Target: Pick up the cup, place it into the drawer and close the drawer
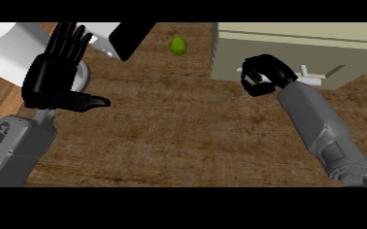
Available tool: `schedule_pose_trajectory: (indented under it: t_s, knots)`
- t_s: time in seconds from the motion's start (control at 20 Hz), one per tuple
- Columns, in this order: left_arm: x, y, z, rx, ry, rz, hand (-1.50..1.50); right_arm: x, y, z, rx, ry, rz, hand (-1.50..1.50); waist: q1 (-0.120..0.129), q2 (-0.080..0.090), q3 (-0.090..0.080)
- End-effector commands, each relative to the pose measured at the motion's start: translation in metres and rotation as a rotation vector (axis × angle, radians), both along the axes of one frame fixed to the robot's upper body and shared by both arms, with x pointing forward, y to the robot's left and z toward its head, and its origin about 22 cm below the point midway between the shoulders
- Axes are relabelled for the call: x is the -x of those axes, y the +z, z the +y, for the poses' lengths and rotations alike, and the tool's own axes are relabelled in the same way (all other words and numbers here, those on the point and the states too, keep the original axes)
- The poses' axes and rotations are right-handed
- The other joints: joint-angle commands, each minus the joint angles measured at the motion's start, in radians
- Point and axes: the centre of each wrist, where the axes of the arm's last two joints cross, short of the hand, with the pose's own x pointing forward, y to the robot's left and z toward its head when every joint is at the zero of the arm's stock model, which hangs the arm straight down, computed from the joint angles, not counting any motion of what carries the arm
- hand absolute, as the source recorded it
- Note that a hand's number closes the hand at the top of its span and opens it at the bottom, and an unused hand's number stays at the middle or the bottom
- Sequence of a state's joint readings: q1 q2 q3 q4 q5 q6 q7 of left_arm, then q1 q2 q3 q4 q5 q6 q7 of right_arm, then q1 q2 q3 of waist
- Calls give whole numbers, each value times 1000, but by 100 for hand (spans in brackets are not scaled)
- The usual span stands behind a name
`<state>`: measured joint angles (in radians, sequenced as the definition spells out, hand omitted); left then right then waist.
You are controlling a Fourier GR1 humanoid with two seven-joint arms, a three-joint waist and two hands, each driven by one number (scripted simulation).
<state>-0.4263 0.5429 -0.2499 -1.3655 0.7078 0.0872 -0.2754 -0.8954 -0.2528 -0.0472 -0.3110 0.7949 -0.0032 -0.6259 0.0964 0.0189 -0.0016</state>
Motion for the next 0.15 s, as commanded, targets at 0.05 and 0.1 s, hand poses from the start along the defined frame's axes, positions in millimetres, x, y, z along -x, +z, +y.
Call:
schedule_pose_trajectory:
  t_s: [0.05,0.1]
  knots:
    - [6,-16,1,-2,-5,17,-150,-22,55,-40,22,-205,-82,150,30,37,5]
    - [2,-10,2,1,-15,5,-150,-17,46,-42,36,-196,-60,150,22,38,5]
